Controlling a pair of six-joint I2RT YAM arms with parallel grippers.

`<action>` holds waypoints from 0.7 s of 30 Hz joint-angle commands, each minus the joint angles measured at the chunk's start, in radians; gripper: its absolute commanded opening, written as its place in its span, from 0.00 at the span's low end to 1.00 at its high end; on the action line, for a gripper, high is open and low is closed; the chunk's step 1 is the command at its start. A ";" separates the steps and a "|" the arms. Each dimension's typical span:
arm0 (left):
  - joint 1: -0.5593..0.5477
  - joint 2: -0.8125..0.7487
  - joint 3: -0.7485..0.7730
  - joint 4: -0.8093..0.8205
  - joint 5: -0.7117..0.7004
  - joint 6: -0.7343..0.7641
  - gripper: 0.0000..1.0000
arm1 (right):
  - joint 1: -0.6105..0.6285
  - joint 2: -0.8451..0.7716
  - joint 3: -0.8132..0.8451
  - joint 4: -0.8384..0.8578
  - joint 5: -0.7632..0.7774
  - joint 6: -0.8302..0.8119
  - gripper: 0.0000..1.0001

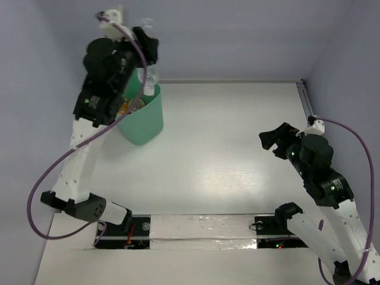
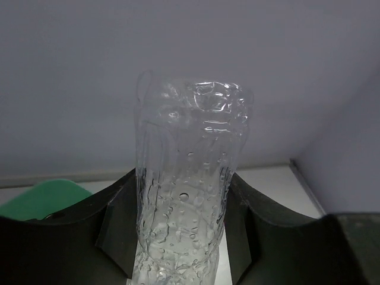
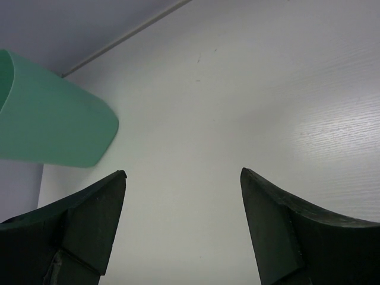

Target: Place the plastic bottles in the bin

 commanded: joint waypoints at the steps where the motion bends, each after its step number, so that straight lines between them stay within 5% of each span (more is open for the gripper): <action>1: 0.104 -0.011 -0.016 0.023 -0.030 -0.073 0.41 | -0.001 -0.008 -0.006 0.058 -0.074 -0.031 0.83; 8: 0.304 -0.019 -0.199 0.138 -0.039 -0.071 0.42 | -0.001 -0.026 0.016 0.027 -0.094 -0.047 0.83; 16: 0.335 -0.031 -0.357 0.267 -0.107 0.074 0.48 | -0.001 -0.037 0.033 -0.002 -0.123 -0.057 0.83; 21: 0.335 -0.022 -0.339 0.263 -0.051 0.082 0.74 | -0.001 -0.041 0.017 0.009 -0.137 -0.044 0.83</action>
